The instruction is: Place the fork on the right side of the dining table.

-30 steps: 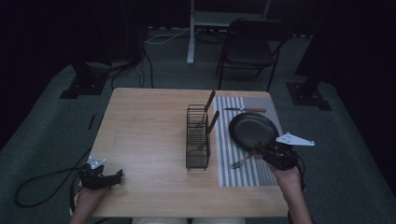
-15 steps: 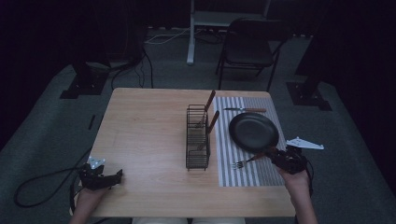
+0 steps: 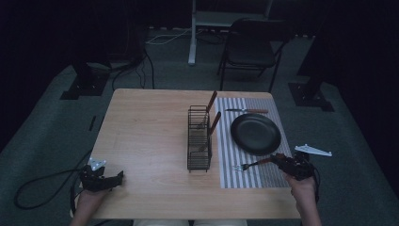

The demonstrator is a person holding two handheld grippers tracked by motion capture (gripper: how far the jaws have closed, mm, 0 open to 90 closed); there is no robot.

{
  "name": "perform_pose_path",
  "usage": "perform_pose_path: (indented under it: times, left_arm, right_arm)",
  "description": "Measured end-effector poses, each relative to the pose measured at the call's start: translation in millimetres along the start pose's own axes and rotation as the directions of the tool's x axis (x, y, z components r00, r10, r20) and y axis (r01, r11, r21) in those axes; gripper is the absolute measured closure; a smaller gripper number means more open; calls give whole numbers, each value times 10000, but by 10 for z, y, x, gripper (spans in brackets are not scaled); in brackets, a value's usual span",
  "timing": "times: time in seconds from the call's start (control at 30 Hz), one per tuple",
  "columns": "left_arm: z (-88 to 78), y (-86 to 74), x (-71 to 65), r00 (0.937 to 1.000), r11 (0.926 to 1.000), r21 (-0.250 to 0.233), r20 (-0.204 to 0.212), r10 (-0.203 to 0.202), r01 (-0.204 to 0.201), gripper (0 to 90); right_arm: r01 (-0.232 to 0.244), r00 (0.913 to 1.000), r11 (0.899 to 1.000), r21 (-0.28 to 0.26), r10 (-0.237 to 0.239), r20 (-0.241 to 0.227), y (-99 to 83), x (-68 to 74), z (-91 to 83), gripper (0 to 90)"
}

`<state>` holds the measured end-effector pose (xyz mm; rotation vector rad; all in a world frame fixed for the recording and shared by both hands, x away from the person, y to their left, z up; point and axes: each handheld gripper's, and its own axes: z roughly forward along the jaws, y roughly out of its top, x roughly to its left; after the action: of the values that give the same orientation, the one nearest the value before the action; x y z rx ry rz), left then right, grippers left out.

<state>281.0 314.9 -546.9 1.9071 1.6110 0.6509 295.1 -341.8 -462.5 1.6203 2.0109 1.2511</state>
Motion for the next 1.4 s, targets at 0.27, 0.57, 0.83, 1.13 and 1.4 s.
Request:
perform_pose_path:
  times: [0.27, 0.57, 0.83, 1.13, 1.4]
  left_arm:
    - [0, 0, 0, 10000, 10000, -3, -1, 0, 0, 1]
    - [0, 0, 0, 10000, 10000, 0, -1, 0, 0, 1]
    - [0, 0, 0, 10000, 10000, -4, 1, 0, 0, 1]
    - [-2, -2, -1, 10000, 10000, -2, -12, -12, 12, 1]
    - [-2, -2, -1, 10000, 10000, -2, -13, -13, 13, 1]
  right_arm:
    - [-375, 9993, 9988, 325, 372, 98, -96, -147, 33, 592]
    - [-691, 9975, 9955, 653, 678, 208, -178, -311, 93, 561]
    - [-973, 9952, 9900, 1021, 976, 26, -253, -437, 151, 527]
    - [-1039, 9945, 9829, 1517, 1010, 268, -321, -568, 216, 480]
    - [-1082, 9939, 9708, 2141, 1016, 419, -381, -688, 307, 470]
